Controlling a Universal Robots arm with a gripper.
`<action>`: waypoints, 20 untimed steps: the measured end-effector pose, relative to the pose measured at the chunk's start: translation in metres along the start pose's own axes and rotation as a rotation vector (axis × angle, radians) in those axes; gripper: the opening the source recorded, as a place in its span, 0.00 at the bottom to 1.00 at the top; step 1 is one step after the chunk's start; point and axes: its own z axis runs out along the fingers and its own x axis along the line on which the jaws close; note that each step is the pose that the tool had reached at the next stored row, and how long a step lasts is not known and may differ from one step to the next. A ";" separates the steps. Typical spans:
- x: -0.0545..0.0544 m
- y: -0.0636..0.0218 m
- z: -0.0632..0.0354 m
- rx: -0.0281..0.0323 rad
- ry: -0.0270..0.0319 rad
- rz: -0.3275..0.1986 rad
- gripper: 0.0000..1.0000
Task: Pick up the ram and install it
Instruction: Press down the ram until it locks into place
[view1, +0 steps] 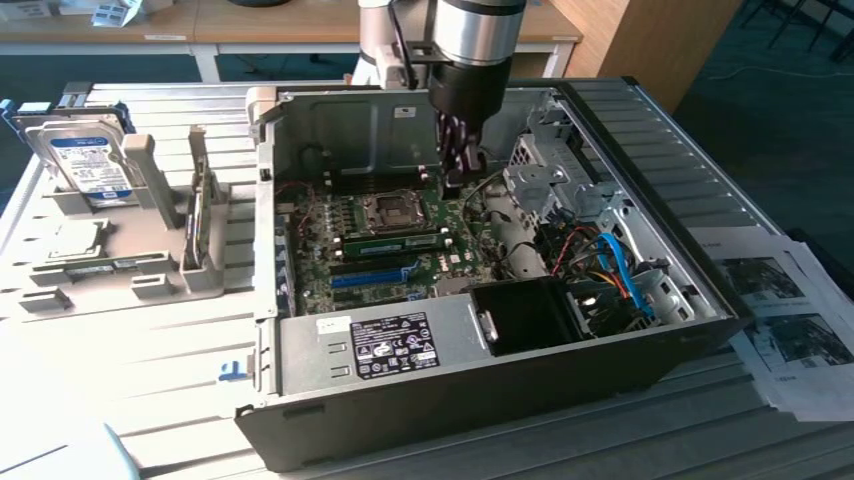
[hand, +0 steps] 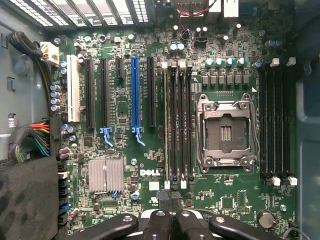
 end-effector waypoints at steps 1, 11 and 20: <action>0.000 0.0000 0.0007 0.0000 0.0000 0.000 0.10; 0.000 0.0001 0.0068 0.0000 -0.0001 0.000 0.10; -0.001 0.0002 0.0130 0.0000 0.0000 0.000 0.10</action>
